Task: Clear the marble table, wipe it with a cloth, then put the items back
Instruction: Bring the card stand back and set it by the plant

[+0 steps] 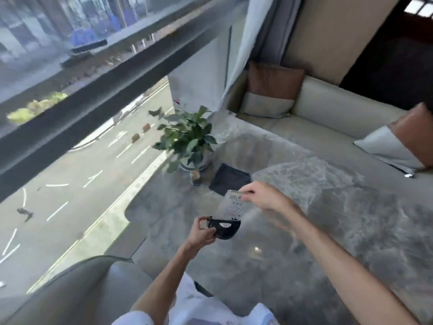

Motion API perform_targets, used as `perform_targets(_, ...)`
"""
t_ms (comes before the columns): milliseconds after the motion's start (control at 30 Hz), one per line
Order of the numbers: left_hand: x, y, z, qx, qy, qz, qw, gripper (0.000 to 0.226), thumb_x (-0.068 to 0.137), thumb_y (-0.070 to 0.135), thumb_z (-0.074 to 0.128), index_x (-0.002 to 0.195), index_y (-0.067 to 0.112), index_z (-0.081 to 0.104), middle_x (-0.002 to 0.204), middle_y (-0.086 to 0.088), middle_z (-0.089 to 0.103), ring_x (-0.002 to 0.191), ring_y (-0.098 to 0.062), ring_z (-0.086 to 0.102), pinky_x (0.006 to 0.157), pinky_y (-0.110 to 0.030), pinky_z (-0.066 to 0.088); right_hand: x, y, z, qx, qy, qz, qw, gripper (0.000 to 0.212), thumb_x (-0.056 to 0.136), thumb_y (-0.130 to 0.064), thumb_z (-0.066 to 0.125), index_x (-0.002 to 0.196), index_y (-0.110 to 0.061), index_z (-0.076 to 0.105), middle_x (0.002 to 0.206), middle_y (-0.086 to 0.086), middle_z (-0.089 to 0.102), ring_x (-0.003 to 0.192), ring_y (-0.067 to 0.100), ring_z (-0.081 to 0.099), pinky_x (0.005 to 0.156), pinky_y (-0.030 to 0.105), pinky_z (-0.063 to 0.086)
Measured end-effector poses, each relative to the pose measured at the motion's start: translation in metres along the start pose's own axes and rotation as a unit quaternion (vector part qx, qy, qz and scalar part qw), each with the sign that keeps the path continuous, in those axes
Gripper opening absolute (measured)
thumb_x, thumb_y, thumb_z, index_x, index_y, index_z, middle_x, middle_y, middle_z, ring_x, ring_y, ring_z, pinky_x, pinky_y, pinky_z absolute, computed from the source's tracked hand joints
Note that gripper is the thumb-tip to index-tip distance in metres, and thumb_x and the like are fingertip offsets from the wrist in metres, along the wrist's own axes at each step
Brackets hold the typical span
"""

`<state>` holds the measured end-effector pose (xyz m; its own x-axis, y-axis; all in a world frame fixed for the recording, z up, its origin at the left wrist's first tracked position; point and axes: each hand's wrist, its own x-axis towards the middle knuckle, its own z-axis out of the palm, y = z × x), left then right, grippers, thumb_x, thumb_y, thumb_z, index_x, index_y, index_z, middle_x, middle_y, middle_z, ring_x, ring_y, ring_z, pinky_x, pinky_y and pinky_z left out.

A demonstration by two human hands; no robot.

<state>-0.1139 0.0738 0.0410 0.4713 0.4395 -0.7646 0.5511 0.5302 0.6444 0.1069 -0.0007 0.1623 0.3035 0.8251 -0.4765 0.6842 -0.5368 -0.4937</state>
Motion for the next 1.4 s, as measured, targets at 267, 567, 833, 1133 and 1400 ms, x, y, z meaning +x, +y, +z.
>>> perform_targets(267,0.057,0.062,-0.144,0.306,-0.030,0.198,0.931,0.053,0.089,0.018,0.062,0.139,0.009,0.046,0.138,0.007,0.046,0.129,-0.005,0.038,0.096,0.003,0.024,0.164,-0.122,0.044,-0.180,-0.130,-0.140,0.965,0.026,0.086,-0.009,0.061,0.103,-0.023,0.075,0.098,0.004,0.075,0.093,0.023,0.068,0.082,0.030,0.054)
perform_targets(567,0.098,0.074,-0.164,0.413,-0.020,0.245,0.877,0.059,0.089,0.035,0.029,0.148,0.028,0.030,0.121,-0.008,0.067,0.103,-0.036,0.064,0.085,-0.040,0.050,0.208,-0.127,0.066,-0.105,-0.053,-0.220,0.968,0.031,0.089,0.001,0.058,0.109,-0.015,0.074,0.121,0.010,0.065,0.118,0.023,0.055,0.105,0.035,0.045)
perform_targets(833,0.094,0.070,-0.161,0.366,0.039,0.288,0.884,0.038,0.094,0.023,0.036,0.124,0.009,0.055,0.085,0.005,0.062,0.076,-0.034,0.067,0.062,-0.026,0.038,0.151,-0.084,0.153,0.450,0.291,0.180,0.825,0.046,0.089,0.017,0.039,0.115,-0.008,0.067,0.118,0.003,0.067,0.112,0.009,0.064,0.105,0.036,0.047)
perform_targets(1133,0.097,0.073,-0.159,0.448,0.060,0.276,0.848,0.051,0.092,0.030,0.027,0.127,0.010,0.057,0.078,-0.023,0.067,0.071,-0.043,0.061,0.053,-0.022,0.024,0.181,-0.098,0.214,0.751,0.112,0.325,0.564,0.049,0.102,-0.025,0.037,0.149,-0.014,0.030,0.158,0.002,0.030,0.146,0.017,0.026,0.121,0.032,0.019)
perform_targets(1400,0.100,0.072,-0.155,0.447,0.075,0.267,0.850,0.036,0.090,0.017,0.037,0.112,0.005,0.062,0.074,-0.018,0.067,0.066,-0.039,0.061,0.053,-0.021,0.025,0.195,-0.103,0.211,0.779,0.095,0.314,0.534,0.055,0.101,-0.043,0.030,0.150,-0.018,0.031,0.157,-0.003,0.032,0.145,0.016,0.028,0.116,0.030,0.022)
